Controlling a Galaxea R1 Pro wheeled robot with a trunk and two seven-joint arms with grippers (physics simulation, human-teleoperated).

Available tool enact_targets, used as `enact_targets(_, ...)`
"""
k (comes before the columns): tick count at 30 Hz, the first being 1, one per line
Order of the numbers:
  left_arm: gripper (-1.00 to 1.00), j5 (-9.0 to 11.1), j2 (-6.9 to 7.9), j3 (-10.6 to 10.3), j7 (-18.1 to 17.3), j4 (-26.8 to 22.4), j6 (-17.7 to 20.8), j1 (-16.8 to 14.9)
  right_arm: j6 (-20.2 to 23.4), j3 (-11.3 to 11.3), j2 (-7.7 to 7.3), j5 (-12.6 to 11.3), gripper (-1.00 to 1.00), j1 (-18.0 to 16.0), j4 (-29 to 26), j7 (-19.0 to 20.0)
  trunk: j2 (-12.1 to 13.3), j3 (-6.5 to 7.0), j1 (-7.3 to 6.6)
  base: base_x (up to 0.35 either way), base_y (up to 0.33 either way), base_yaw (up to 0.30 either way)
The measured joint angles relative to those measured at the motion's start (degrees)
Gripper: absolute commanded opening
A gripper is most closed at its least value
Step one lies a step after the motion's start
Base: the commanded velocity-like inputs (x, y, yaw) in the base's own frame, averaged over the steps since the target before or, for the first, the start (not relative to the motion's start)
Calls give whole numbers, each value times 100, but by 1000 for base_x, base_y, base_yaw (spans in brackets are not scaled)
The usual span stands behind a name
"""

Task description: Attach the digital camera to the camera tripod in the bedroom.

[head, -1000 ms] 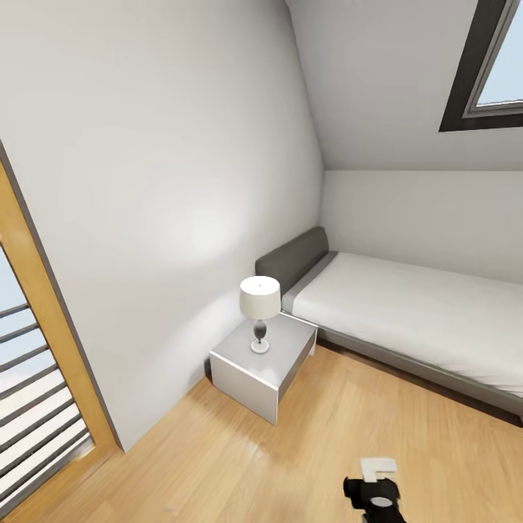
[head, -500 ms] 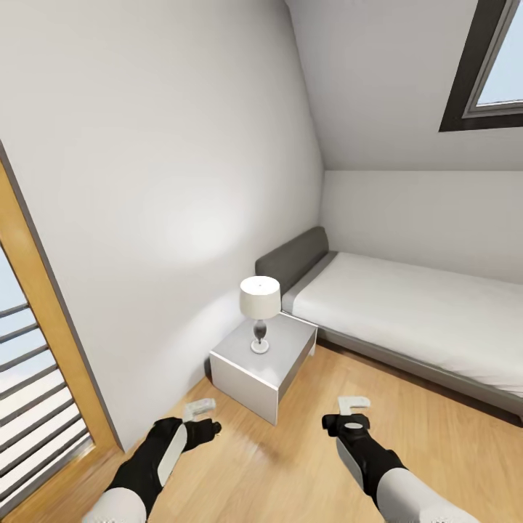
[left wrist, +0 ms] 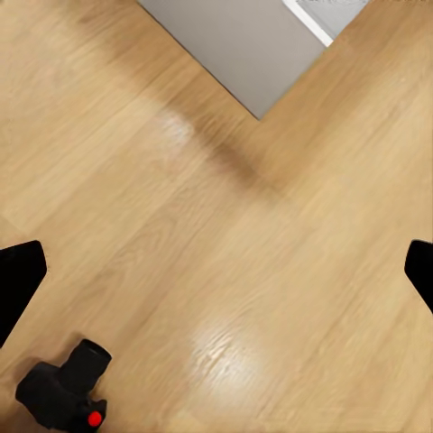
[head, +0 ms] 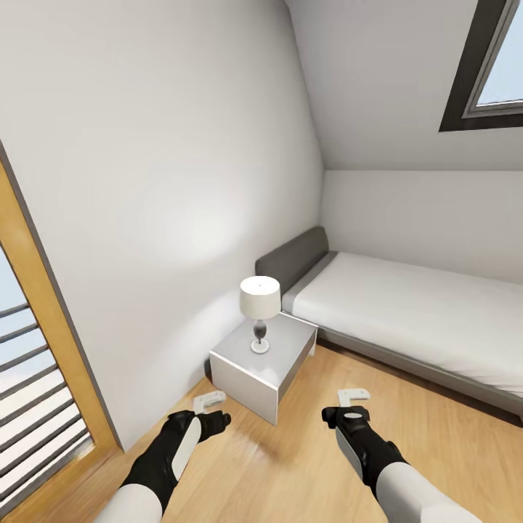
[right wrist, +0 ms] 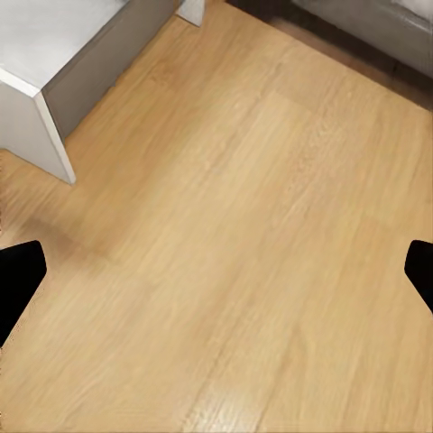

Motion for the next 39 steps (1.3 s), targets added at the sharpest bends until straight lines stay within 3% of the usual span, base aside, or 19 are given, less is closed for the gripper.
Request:
enact_targets(4, 100, 15, -15, 2, 104, -72, 1, -1, 30, 3, 9, -16, 100, 0, -73, 2, 0, 0, 0, 0, 0, 0)
enact_targets(17, 100, 27, -15, -1, 145, -167, 20, -1, 145, 9, 14, -27, 100, 2, -59, 84, -520, -233, 285, 0, 0, 0)
enact_targets(28, 100, 13, 11, 9, 167, -148, 63, -1, 337, 4, -16, -40, 100, 1, -43, 826, -961, -431, 527, 0, 0, 0)
enact_targets(39, 100, 24, 26, 22, 160, -132, 72, -1, 350, 0, -45, -39, 100, 1, -38, 908, -1403, -628, 768, 0, 0, 0)
